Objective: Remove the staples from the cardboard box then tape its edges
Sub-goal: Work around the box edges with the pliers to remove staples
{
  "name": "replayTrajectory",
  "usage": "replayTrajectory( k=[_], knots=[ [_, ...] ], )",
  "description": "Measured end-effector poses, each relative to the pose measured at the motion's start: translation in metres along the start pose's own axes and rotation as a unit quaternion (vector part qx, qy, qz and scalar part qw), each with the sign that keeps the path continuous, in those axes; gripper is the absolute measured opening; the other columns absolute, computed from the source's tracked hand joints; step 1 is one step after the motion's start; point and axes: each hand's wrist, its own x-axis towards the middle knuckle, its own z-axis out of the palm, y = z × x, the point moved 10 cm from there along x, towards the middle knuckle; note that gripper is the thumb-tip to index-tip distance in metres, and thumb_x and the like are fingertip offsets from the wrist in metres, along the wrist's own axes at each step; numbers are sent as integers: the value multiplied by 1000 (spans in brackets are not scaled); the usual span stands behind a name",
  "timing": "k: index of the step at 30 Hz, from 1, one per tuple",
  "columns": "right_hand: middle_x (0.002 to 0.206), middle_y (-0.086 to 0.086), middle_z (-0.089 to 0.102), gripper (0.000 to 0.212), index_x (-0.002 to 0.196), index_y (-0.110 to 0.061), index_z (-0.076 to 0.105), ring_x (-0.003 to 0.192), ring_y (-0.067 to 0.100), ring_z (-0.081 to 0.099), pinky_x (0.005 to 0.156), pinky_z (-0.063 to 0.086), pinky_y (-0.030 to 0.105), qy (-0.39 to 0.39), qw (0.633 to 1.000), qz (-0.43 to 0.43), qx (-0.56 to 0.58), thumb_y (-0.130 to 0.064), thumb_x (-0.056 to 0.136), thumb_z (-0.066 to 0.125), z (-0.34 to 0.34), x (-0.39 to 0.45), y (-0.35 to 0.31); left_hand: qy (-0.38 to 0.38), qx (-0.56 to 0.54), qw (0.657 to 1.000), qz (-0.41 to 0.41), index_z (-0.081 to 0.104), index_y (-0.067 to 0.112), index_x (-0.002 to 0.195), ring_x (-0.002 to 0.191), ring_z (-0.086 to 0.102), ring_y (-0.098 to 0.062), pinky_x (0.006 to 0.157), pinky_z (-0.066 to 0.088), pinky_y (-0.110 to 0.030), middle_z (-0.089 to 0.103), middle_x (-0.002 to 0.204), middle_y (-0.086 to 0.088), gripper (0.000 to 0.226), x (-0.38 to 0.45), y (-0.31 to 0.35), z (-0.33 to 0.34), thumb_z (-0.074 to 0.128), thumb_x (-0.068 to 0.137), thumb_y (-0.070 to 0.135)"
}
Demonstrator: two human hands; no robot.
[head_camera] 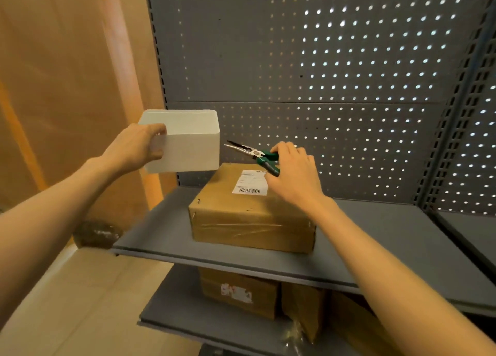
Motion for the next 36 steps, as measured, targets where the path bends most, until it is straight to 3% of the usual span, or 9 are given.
replayTrajectory(
  k=[6,15,27,36],
  knots=[
    [114,3,53,37,113,-17,46,101,24,47,85,36,37,11,999,43,-3,-31,82,59,12,-1,-13,-29,-28,999,26,57,4,103,76,50,-32,63,36,-35,62,94,-24,31,5,-28,28,68,74,1],
    [115,4,53,37,114,-16,46,103,25,47,88,39,39,-6,996,79,-28,-31,82,58,23,5,-13,-84,-60,994,33,56,2,103,85,55,-39,67,40,-39,61,99,-25,32,8,-62,71,70,75,1],
    [120,5,52,39,117,-15,45,106,26,46,84,32,36,-42,995,89,-34,-32,84,57,41,16,-14,-143,-108,983,31,54,7,99,84,46,-29,69,35,-35,53,96,-11,25,9,-67,131,68,79,4],
    [120,3,51,38,119,-15,44,107,24,45,91,34,37,-58,993,101,-20,-31,86,55,46,24,-4,-180,-140,974,18,49,13,83,78,47,-29,64,33,-33,53,87,-10,20,7,-65,161,64,80,0]
  ],
)
